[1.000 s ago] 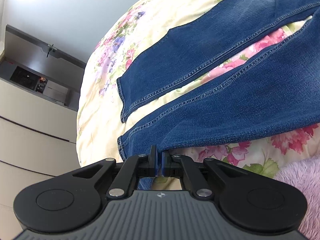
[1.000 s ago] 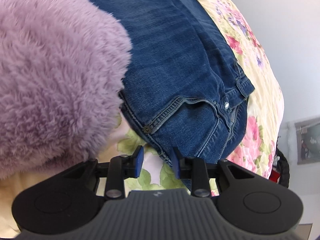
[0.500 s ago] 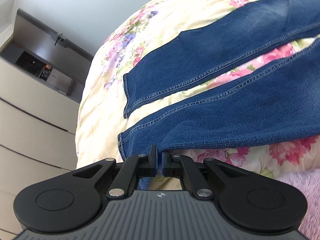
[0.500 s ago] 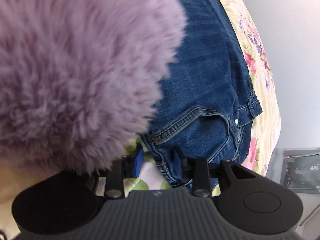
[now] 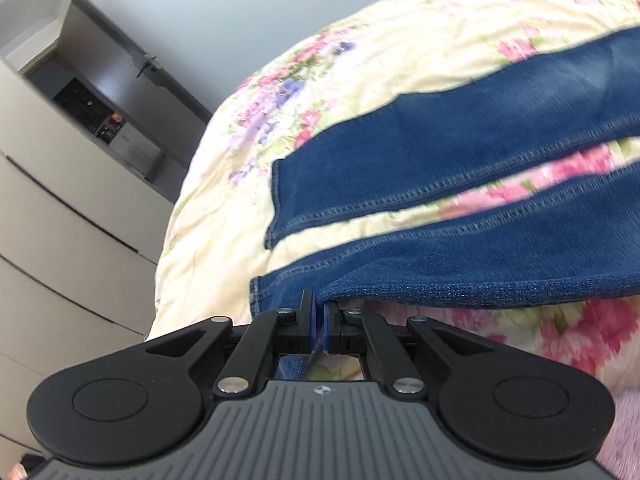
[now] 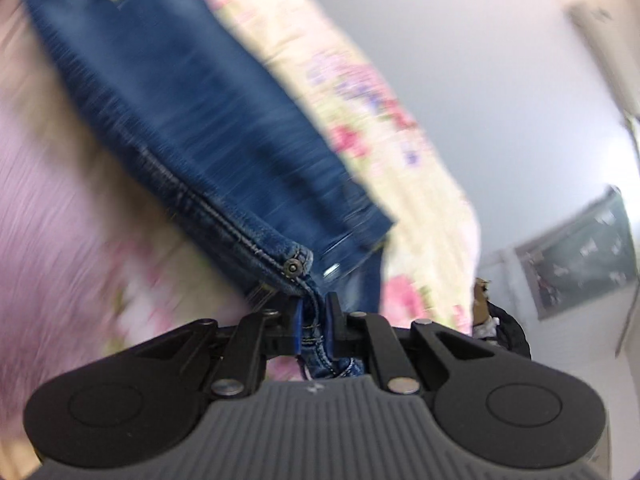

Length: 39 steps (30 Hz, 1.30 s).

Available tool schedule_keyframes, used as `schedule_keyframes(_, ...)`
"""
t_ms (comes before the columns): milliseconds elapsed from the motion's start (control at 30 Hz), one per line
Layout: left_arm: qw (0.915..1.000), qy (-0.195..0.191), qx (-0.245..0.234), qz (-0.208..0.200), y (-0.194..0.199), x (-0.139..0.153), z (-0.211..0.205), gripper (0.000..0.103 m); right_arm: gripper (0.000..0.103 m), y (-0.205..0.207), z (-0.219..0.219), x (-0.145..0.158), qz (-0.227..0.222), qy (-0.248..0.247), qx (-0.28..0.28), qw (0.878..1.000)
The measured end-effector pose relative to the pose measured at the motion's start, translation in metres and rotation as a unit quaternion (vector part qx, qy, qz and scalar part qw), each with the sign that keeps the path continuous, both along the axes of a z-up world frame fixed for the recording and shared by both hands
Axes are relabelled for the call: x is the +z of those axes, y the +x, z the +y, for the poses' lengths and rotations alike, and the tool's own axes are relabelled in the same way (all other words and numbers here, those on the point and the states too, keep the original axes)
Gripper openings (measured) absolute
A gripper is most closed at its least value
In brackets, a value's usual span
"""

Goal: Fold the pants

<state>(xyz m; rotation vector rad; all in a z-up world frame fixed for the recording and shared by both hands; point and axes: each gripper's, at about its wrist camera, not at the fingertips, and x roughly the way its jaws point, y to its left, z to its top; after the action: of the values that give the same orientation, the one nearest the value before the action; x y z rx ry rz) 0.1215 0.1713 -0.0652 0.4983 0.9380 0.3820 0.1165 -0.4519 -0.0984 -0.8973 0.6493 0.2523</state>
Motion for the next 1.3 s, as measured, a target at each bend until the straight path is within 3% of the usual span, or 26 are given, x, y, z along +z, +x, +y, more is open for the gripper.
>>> schedule_keyframes(167,0.9998,0.000,0.008,-0.017,0.011,0.012,0.005,0.003,0.004,0.031,0.004,0.029,-0.026,0.046,-0.044,0.998)
schedule_keyframes(333,0.9992,0.011,0.018,-0.035,0.034,0.019,0.003,0.003,0.004,0.064,0.014,0.035,-0.037,0.053,-0.067,0.996)
schedule_keyframes(733,0.9981,0.040,0.033,-0.035,0.152,0.020,0.010,0.003,0.004,0.183,0.024,0.039,-0.051,0.063,-0.137,0.987)
schedule_keyframes(1033,0.9956,0.084,0.012,0.042,0.253,-0.051,0.007,0.003,0.004,0.313,0.051,-0.027,-0.017,0.027,-0.171,0.985)
schedule_keyframes(1300,0.9927,0.080,-0.002,0.091,0.293,-0.114,0.012,0.003,0.004,0.369,0.062,-0.094,0.027,0.002,-0.185,0.982)
